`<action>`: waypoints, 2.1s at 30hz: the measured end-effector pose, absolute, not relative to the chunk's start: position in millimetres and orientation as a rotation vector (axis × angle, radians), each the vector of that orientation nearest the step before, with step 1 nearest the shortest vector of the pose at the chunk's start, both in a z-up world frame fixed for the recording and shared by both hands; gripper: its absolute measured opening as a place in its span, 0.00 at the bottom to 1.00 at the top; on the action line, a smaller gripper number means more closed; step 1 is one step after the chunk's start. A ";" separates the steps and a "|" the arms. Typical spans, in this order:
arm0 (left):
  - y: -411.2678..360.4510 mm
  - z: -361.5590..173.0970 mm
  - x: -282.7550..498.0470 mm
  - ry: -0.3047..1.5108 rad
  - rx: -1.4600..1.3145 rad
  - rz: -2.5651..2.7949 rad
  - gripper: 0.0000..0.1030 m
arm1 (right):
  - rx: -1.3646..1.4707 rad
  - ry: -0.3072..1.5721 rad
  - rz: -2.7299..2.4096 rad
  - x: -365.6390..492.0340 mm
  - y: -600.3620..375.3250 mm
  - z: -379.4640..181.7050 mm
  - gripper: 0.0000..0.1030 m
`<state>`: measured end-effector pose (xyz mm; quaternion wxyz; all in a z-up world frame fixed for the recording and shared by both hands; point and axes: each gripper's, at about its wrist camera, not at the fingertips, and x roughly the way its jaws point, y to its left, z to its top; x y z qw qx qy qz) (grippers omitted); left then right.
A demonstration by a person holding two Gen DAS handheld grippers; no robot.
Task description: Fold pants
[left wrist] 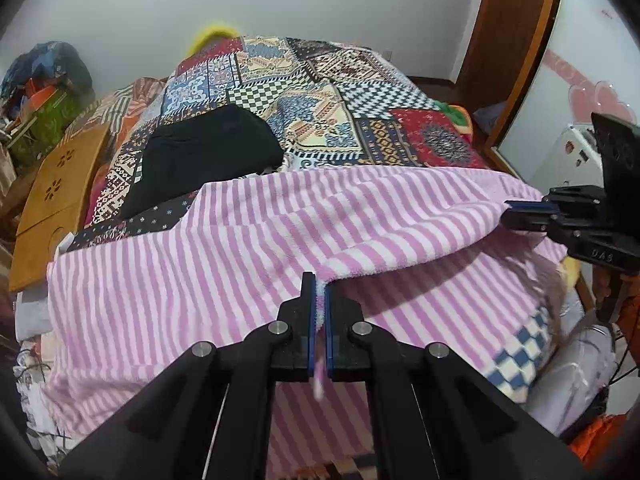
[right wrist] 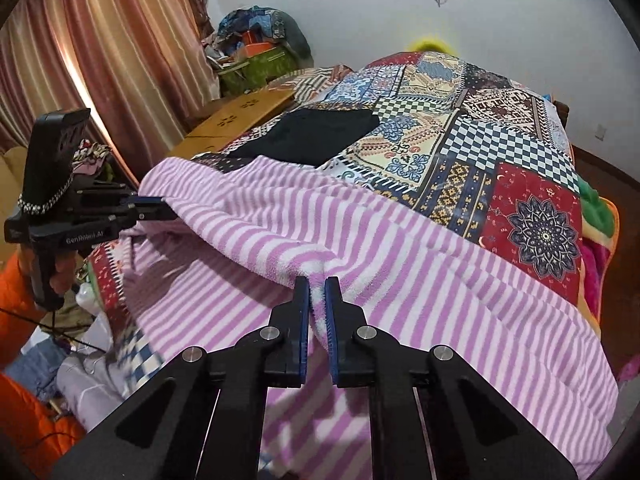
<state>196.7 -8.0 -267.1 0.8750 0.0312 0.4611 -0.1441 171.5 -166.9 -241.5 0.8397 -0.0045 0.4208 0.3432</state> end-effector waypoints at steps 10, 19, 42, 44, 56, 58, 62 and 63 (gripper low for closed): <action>-14.3 -263.4 151.9 0.974 0.037 -0.339 0.02 | 0.003 0.894 0.731 131.6 -174.7 -235.6 0.07; -17.8 -293.3 130.8 1.054 0.024 -0.346 0.02 | 0.011 0.943 0.727 116.8 -172.8 -249.4 0.07; -44.0 -227.6 178.5 0.958 0.029 -0.293 0.50 | 0.156 0.771 0.231 104.6 -342.1 -216.8 0.45; -58.2 -227.9 194.4 0.960 0.028 -0.306 0.50 | 0.166 0.773 0.139 102.6 -370.0 -220.2 0.46; -165.3 -285.3 259.0 1.035 0.132 -0.375 0.57 | 0.437 0.951 -0.071 67.9 -453.2 -295.1 0.47; -178.3 -302.4 260.3 1.063 0.172 -0.381 0.57 | 0.511 0.959 -0.066 65.2 -456.6 -307.3 0.47; -188.7 -326.8 259.2 1.121 0.179 -0.386 0.57 | 0.652 0.964 -0.086 66.9 -460.3 -325.9 0.47; -189.0 -331.3 258.2 1.125 0.176 -0.382 0.58 | 0.684 0.969 -0.089 68.8 -461.9 -330.7 0.47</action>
